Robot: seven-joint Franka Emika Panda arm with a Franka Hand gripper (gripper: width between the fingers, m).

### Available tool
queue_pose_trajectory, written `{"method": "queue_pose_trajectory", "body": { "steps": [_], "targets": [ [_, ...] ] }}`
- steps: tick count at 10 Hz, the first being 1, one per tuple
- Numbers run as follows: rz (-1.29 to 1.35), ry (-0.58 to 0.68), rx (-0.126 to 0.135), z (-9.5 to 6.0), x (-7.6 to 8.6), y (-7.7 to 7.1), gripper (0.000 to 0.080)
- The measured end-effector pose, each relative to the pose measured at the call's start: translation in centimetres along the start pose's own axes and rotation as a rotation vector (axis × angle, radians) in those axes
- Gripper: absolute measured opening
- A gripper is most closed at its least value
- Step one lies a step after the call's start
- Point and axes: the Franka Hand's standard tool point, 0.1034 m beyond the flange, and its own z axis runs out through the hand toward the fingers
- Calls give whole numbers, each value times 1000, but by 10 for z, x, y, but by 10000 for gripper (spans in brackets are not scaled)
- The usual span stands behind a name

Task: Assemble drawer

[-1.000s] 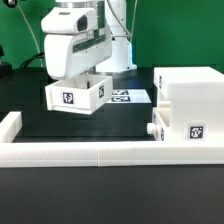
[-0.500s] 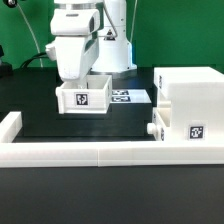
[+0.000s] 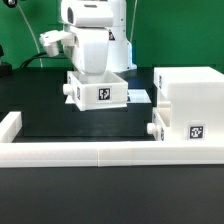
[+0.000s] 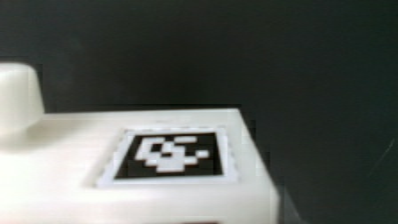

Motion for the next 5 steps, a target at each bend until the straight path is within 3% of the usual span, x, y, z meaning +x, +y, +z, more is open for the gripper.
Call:
{"method": "queue_pose_trajectory", "body": {
  "steps": [3,5],
  "targets": [
    [57,6,8,5,6,0,42],
    [178,9,16,-1,20,20,42]
  ]
}}
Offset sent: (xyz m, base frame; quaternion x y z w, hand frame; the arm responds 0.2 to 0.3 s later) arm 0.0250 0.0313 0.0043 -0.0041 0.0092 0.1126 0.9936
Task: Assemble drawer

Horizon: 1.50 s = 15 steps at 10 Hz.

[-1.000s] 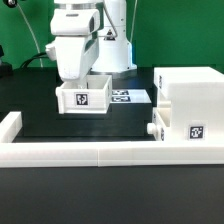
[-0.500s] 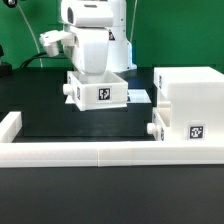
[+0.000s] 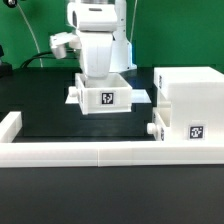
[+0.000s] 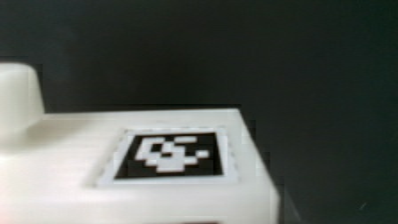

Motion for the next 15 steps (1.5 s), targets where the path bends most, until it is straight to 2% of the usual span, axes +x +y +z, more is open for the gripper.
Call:
{"method": "queue_pose_trajectory", "body": {
  "steps": [3,9,11,12,13,15],
  "targets": [
    [63,16,-8,-3,27,34,42],
    [66,20,1,0,27,35,42],
    [71,29,-16,0,31,41,42],
    [71,28,-15,1,31,40,42],
    [72,30,-34,2,31,41,42],
    [79,31,-27,4,34,40,42]
  ]
}}
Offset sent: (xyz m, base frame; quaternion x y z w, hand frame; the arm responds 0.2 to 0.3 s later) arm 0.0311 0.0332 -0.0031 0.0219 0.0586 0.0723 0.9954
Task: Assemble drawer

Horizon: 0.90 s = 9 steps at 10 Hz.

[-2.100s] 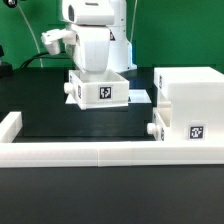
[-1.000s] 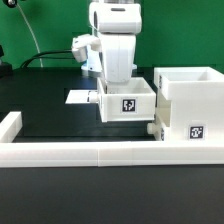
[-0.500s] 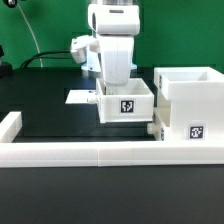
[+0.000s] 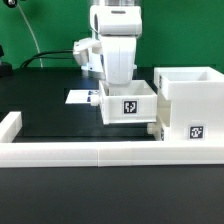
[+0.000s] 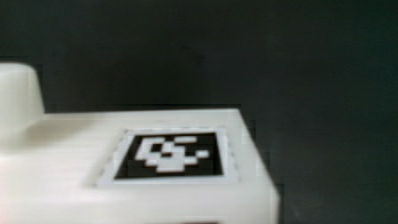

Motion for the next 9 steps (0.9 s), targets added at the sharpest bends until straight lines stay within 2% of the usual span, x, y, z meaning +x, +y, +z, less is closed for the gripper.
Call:
{"method": "queue_pose_trajectory", "body": {
  "steps": [1,2,9],
  "targets": [
    [2,1,-1,0,3,1,42],
    [12,4,-29,0,7,6,42],
    [34,4,-26,1,12,7,42]
  ]
}}
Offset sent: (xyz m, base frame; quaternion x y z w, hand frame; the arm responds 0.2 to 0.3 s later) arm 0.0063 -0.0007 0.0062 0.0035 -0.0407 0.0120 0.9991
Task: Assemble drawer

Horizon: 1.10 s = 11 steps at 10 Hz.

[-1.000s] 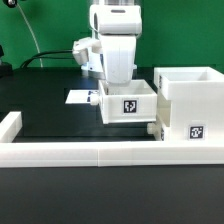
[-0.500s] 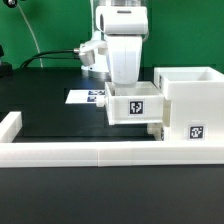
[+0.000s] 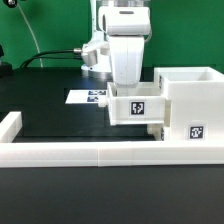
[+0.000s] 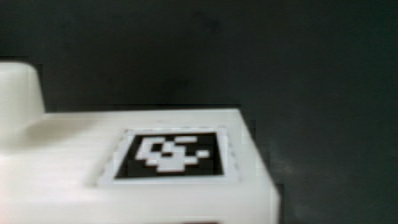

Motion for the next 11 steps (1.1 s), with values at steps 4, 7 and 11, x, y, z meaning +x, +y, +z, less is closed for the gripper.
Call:
{"method": "queue_pose_trajectory", "body": {
  "steps": [4,7,11],
  "targets": [
    [1,2,9,5,1,-2,42],
    [5,2,8,5,4,-2,42],
    [35,2,8,5,9,-2,42]
  ]
}}
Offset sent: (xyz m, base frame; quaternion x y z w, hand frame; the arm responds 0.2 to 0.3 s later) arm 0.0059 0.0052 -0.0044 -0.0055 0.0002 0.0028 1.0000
